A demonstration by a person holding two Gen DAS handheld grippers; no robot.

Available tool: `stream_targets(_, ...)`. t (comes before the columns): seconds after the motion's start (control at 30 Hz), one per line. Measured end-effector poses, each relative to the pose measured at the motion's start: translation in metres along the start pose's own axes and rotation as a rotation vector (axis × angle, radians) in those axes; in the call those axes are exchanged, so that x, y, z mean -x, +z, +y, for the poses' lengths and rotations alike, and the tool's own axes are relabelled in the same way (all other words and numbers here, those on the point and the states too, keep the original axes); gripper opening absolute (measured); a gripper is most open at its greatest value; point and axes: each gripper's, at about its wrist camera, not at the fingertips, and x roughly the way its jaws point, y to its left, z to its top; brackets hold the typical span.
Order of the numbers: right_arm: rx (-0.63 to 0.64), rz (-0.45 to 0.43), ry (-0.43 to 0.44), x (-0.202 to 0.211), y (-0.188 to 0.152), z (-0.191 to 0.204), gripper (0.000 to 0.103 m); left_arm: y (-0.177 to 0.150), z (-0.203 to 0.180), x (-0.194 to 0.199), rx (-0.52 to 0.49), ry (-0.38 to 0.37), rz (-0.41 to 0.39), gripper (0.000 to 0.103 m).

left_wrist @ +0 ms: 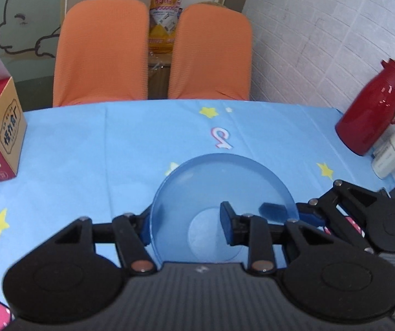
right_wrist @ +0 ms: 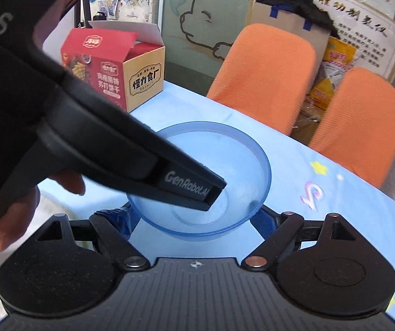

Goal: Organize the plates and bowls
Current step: 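Carry the blue bowl with the left gripper and lower it into the white bowl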

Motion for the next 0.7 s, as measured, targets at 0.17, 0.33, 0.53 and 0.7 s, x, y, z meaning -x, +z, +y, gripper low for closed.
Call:
stream_targets(0.17, -0.032, -0.008, -0.035, 0.052, -0.043, 0.016, 0.073, -0.041, -0.049, 0.027, -0.052, -0.039, -0.006, 0.034)
stream_targets(0.33, -0.101, -0.021, -0.053, 0.074, -0.08, 0.022, 0.073, -0.084, -0.077, 0.033, -0.089, -0.069, 0.024, 0.037)
stream_targets(0.53, -0.179, 0.005, -0.03, 0.071, -0.11, 0.024, 0.073, -0.113, -0.086, 0.016, -0.103, -0.08, 0.084, 0.038)
stream_targets(0.7, -0.184, 0.01, -0.02, 0.06, -0.117, 0.021, 0.072, -0.118, -0.082, 0.002, -0.082, -0.089, 0.116, 0.04)
